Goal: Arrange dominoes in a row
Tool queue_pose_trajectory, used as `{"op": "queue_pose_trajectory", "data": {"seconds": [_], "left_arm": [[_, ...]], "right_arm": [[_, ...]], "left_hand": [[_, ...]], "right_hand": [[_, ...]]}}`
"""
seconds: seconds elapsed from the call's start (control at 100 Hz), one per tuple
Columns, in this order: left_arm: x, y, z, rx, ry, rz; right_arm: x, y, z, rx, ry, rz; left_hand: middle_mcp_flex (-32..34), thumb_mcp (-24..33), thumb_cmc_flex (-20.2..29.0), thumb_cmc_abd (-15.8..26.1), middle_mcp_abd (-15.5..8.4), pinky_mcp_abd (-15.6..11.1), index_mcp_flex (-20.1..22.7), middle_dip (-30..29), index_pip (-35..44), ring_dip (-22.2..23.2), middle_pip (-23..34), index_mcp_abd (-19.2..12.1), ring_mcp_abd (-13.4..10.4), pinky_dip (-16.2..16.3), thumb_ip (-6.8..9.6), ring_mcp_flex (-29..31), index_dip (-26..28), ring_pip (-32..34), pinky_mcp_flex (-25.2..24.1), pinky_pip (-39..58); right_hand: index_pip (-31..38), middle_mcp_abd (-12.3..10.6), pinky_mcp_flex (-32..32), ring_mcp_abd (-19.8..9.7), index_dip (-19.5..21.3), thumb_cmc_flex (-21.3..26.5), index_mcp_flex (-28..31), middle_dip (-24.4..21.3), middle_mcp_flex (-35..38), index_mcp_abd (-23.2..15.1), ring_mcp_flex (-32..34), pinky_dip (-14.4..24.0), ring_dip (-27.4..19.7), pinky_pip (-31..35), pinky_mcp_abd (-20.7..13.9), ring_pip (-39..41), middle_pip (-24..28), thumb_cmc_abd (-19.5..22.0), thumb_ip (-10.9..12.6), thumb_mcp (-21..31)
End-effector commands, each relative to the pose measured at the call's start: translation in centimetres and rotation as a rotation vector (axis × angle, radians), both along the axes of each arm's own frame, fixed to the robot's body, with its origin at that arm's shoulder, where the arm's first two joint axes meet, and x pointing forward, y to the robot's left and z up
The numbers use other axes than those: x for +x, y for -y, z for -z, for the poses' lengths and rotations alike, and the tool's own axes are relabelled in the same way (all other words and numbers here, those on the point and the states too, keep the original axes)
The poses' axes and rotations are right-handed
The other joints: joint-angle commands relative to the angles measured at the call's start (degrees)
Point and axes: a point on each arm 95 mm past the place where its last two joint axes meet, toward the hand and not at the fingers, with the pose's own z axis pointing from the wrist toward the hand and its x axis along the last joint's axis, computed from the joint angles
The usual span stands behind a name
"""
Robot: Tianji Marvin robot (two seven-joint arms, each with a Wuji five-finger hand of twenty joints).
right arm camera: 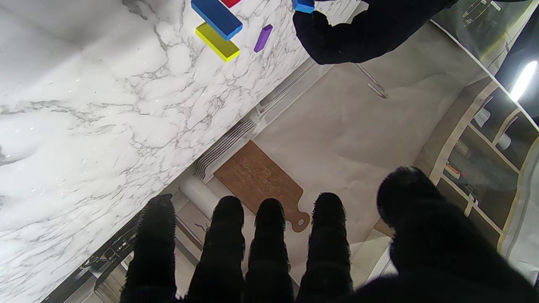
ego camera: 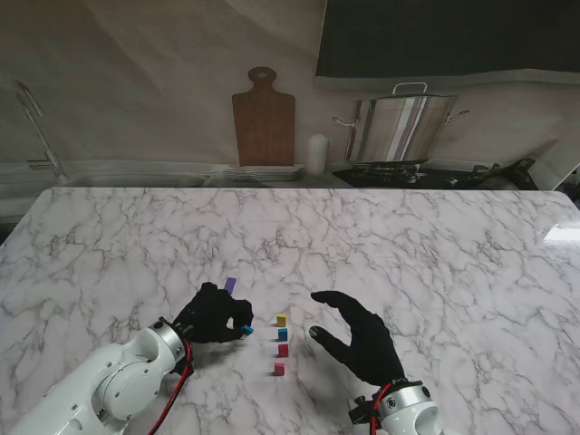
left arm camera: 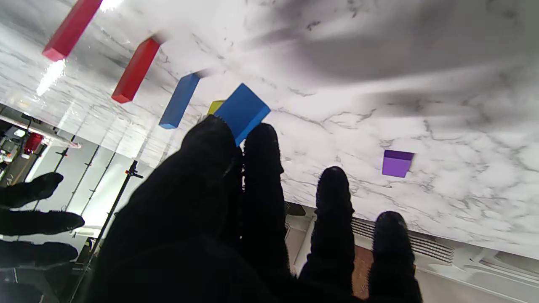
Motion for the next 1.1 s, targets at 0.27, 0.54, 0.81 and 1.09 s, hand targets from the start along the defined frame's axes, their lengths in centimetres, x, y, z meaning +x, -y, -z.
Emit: {"op": "queue_pose_trajectory", "data": {"seconds": [0.27,0.54,0.81,1.09], "left_arm": [[-0.1,0.2,-0.3,-0.034,-0.01,-0.025],[0.0,0.3,-0.4,-0.085,-0.036,-0.085],[0.7,1.1,-0.1,-0.147,-0.042,-0.152],[2.1,2.8,0.2,-0.177,-0.032,-0.204]], "right_arm": [[-0.2,0.0,0.1,0.002,-0.005,0.0],[-0.2,0.0,0.1,0.002,-0.006,-0.001],[-0.2,0.0,0.1,0.001,-0.006,-0.001],[-0.1,0.0,0.1,0.001,-0.008,-0.001]], "left_hand": [[-2.8,1.0,3.1,1.5,0.9,1.3,-0.1,5.5,2.3,0.9,5.1,-1.6,0.9,1.6,1.48,-2.0,2.9,1.0,-1.1,1.3],[6.6,11.3,1.2,0.2,3.4,1.5,-5.0,-10.6,9.6,-2.0,-6.1,6.9,0.3,1.3,1.21,7.1,0.7,0.4,3.3,7.0],[7.3,13.9,-0.3,-0.9,3.8,1.3,-5.8,-11.8,12.7,-3.0,-6.3,8.0,0.7,1.1,0.77,7.1,-1.7,-0.8,2.8,8.5],[4.7,7.9,2.7,1.6,3.3,1.2,-5.6,-10.9,10.7,-3.0,-7.5,6.4,1.2,1.4,1.35,2.4,-2.7,-1.7,0.6,7.2]], "right_hand": [[0.9,0.0,0.1,0.0,0.1,-1.0,0.3,0.4,0.1,-0.7,0.6,0.6,0.6,1.0,0.1,1.1,1.0,-0.8,0.6,1.0],[0.9,0.0,0.1,0.1,0.1,-1.0,0.3,0.4,0.1,-0.7,0.6,0.5,0.6,1.0,0.1,1.1,1.0,-0.8,0.6,0.9],[0.9,0.0,0.1,0.1,0.1,-1.0,0.3,0.4,0.1,-0.7,0.6,0.5,0.6,1.0,0.1,1.1,1.0,-0.8,0.6,0.9],[0.9,0.0,0.1,0.1,0.0,-1.0,0.3,0.4,0.1,-0.7,0.7,0.5,0.6,1.1,0.1,1.1,1.0,-0.8,0.6,0.9]]}}
